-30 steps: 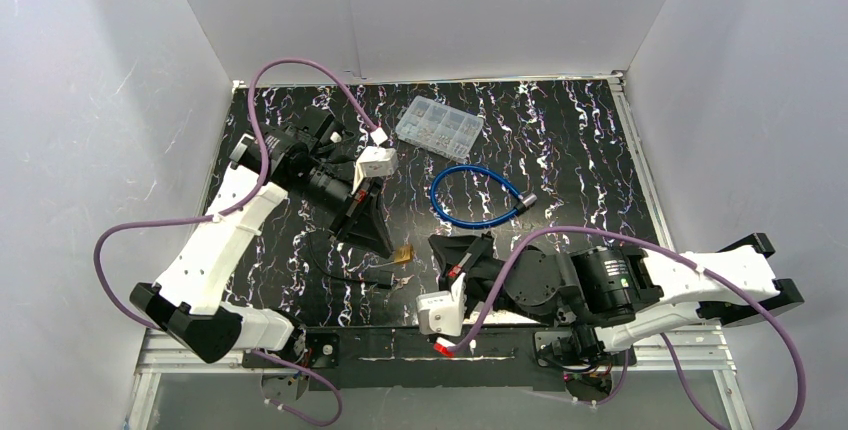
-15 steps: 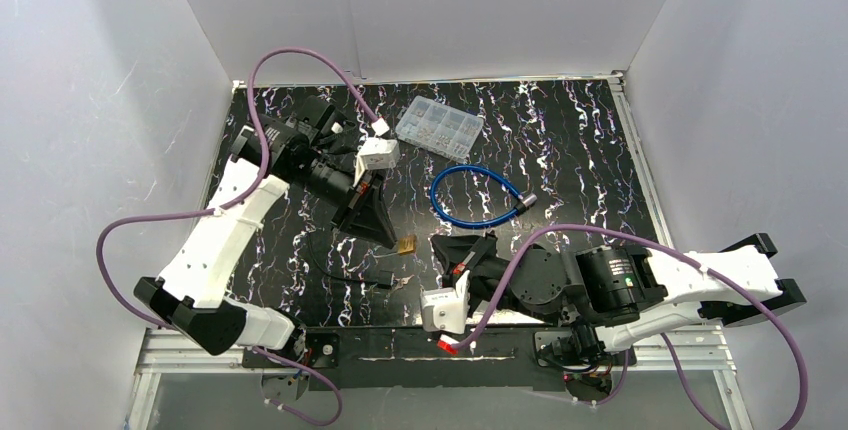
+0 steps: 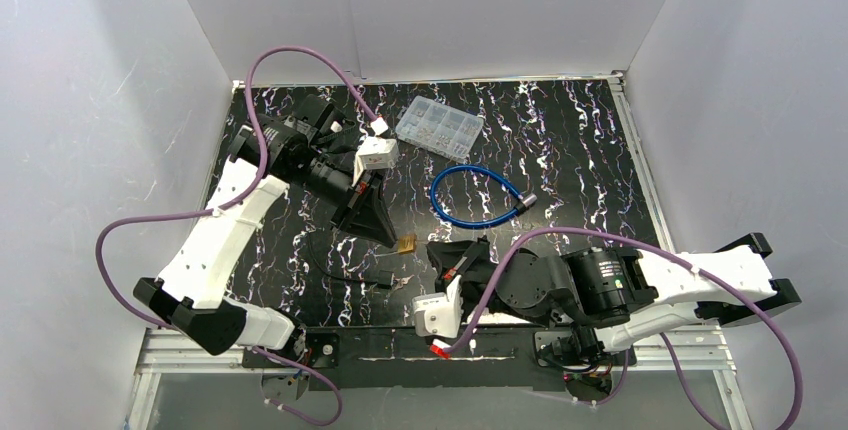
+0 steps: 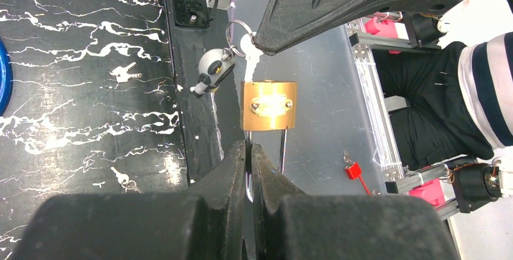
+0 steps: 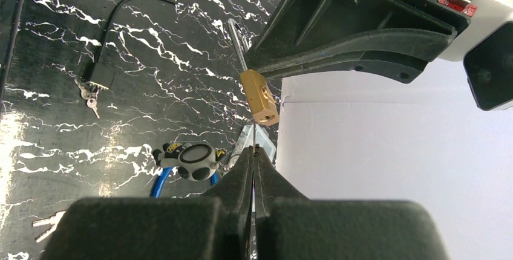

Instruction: Unlock with the key

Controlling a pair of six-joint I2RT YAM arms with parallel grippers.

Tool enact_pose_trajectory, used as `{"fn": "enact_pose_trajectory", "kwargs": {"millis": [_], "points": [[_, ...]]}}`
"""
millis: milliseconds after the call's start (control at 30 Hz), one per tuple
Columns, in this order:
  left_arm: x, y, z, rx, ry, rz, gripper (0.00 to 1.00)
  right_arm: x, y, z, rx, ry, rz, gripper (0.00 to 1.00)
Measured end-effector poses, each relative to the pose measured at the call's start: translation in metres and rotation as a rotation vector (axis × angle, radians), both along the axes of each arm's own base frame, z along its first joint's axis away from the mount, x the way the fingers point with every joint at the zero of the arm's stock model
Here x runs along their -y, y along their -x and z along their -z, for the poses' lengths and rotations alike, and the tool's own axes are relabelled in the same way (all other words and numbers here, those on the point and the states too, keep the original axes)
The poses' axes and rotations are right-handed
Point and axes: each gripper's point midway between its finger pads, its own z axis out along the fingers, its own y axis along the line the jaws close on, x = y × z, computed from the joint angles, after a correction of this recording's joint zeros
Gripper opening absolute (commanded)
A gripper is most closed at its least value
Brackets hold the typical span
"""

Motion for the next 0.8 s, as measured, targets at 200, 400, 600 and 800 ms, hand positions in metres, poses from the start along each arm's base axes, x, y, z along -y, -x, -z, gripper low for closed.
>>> {"fn": "enact_pose_trajectory", "kwargs": {"millis": [200, 400, 600, 800], "points": [[-0.001, 0.002, 0.002, -0.006, -0.005, 0.0, 0.0, 0.002, -0.004, -0.001, 0.016, 0.003, 0.02, 0.01], [-0.003, 0.005, 0.01, -0.03, -0.022, 0.0, 0.0, 0.004, -0.007, -0.002, 0.026, 0.004, 0.04, 0.01], [-0.003, 0.005, 0.01, -0.033, -0.021, 0.0, 0.0, 0.004, -0.007, -0.002, 0.025, 0.004, 0.04, 0.01], [-0.001, 0.002, 0.01, -0.038, -0.022, 0.0, 0.0, 0.003, -0.007, -0.001, 0.026, 0.009, 0.039, 0.01]]}}
